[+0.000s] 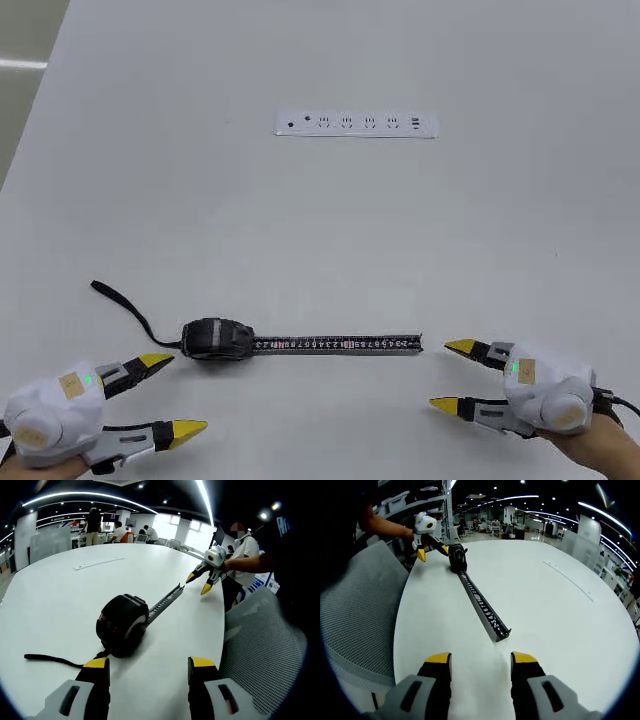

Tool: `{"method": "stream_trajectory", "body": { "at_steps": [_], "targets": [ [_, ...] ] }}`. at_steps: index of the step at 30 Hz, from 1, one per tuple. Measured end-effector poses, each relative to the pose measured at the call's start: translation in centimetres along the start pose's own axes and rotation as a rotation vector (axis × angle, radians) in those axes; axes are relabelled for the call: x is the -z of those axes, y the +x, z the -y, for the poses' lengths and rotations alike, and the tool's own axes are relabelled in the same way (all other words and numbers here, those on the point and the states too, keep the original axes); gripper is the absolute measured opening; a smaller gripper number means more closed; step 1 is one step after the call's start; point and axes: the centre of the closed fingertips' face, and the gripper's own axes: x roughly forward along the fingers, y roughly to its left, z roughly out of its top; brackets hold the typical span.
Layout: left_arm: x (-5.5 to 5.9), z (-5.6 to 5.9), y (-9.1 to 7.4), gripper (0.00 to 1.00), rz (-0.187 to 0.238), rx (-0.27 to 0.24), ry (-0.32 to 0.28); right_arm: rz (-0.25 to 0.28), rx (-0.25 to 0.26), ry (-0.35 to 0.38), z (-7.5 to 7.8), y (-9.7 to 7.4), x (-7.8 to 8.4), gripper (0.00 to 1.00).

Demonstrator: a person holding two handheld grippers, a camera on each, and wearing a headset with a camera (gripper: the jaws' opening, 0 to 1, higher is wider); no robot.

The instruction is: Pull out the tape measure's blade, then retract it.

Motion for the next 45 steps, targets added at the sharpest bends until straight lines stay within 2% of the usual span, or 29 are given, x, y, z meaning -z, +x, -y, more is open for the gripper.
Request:
{"method": "stream_trajectory", "body": {
  "at_steps": [3, 10, 12, 14, 18, 20, 24, 27, 29, 32, 35, 38, 45],
  "targets": [
    [-0.1, 0.4, 0.1, 0.63, 0.027, -0.016, -0.012, 0.009, 0.012, 0.004, -0.5, 0.0, -0.2, 0.48],
    [0.2, 1.8, 0.3, 0.66, 0.04, -0.023, -0.03, 0.045, 0.038, 0.052, -1.7, 0.0, -0.9, 0.51],
    [0.4, 1.9, 0.1, 0.68, 0.044, -0.031, -0.036, 0.053, 0.054, 0.068, -1.9, -0.1, -1.1, 0.53],
    [0.0, 2.0, -0.1, 0.69, 0.061, -0.049, -0.045, 0.072, 0.074, 0.093, -2.0, -0.3, -1.4, 0.55],
    [-0.9, 1.5, -0.5, 0.74, 0.099, -0.125, -0.072, 0.093, 0.112, 0.121, -2.4, -0.5, -1.7, 0.6],
    [-1.1, 1.7, -0.5, 0.79, 0.099, -0.146, -0.062, 0.102, 0.128, 0.135, -2.7, -0.6, -1.8, 0.64],
    [-1.1, 1.8, -0.4, 0.88, 0.102, -0.157, -0.053, 0.114, 0.159, 0.153, -3.2, -0.7, -2.0, 0.71],
    [-1.8, 2.2, -0.6, 0.91, 0.125, -0.154, -0.071, 0.142, 0.168, 0.175, -3.6, -1.0, -2.6, 0.77],
    [-2.2, 2.5, -0.5, 0.95, 0.126, -0.154, -0.061, 0.152, 0.183, 0.184, -3.6, -1.1, -2.9, 0.81],
    [-2.0, 2.7, -0.6, 1.0, 0.125, -0.154, -0.078, 0.152, 0.201, 0.203, -3.6, -1.3, -3.0, 0.86],
    [-2.1, 3.2, -0.7, 1.0, 0.12, -0.15, -0.08, 0.169, 0.216, 0.227, -3.6, -1.6, -3.4, 0.92],
    [-2.2, 3.7, -0.5, 1.0, 0.105, -0.13, -0.088, 0.158, 0.223, 0.219, -3.8, -1.5, -3.5, 0.97],
    [-2.7, 2.7, -0.9, 1.0, 0.119, -0.198, -0.078, 0.178, 0.229, 0.272, -3.8, -1.5, -3.7, 1.0]
  ]
}}
